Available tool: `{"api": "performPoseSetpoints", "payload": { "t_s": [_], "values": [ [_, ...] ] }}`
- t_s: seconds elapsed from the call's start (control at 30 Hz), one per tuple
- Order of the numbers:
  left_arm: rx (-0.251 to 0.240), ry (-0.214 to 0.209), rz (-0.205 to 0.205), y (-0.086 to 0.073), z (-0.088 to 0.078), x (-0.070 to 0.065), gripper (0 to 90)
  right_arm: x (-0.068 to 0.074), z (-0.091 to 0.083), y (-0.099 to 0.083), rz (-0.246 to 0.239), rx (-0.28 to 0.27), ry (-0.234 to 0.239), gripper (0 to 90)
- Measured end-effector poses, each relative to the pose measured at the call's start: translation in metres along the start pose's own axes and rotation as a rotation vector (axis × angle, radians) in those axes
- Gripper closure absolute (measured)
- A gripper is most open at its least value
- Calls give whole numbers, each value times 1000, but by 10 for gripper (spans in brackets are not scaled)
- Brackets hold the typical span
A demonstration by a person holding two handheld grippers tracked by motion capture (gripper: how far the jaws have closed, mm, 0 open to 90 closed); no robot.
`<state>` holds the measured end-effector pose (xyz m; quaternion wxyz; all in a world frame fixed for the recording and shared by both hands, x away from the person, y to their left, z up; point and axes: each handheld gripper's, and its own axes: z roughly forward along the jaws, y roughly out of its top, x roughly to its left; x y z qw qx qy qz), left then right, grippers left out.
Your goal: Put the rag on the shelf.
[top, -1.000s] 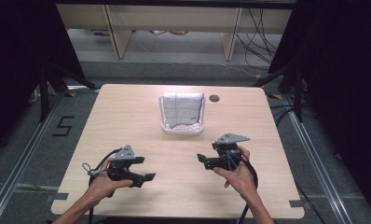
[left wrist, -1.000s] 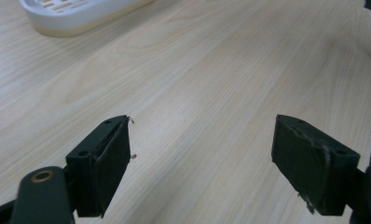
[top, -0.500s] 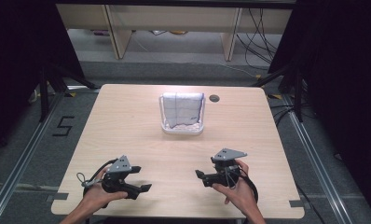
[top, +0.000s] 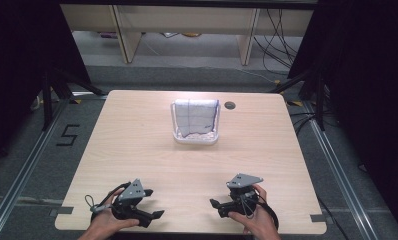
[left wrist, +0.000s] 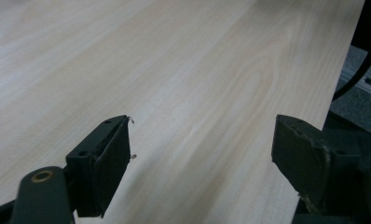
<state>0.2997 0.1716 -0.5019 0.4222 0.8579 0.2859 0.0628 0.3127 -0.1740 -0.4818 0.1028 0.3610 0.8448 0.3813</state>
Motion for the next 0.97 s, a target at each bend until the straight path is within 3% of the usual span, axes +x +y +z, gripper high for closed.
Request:
{"api": "performPoseSetpoints", "payload": {
  "t_s": [0.1, 0.13, 0.23, 0.27, 0.33, 0.37, 0.47, 0.63, 0.73, 0.97],
  "values": [
    [17, 6, 39, 0, 0, -3, 190, 5, 1, -4, 9, 16, 10, 176],
    [0, 1, 22, -1, 1, -5, 190, 5, 1, -6, -1, 16, 14, 176],
    [15, 6, 36, 0, 0, -4, 190, 9, 2, -10, -7, 23, 7, 175],
    [-3, 3, 15, -1, 1, -4, 190, 9, 2, -10, -7, 23, 7, 175],
    [5, 10, 26, -1, 0, -2, 190, 9, 3, -11, -13, 20, 24, 174],
    [0, 12, 12, -1, 0, -2, 190, 9, 4, -12, -10, 2, 8, 174],
    [23, 15, 37, 0, -1, 1, 190, 9, 4, -12, -12, 3, 9, 174],
    [22, 16, 37, 0, -1, 1, 190, 10, 4, -13, 5, 14, 4, 171],
    [10, 13, 11, -1, 0, 0, 190, 10, 2, -12, 7, 37, 9, 170],
    [9, 21, 20, -1, 0, 3, 192, 9, 3, -12, 0, 28, -2, 170]
  ]
}}
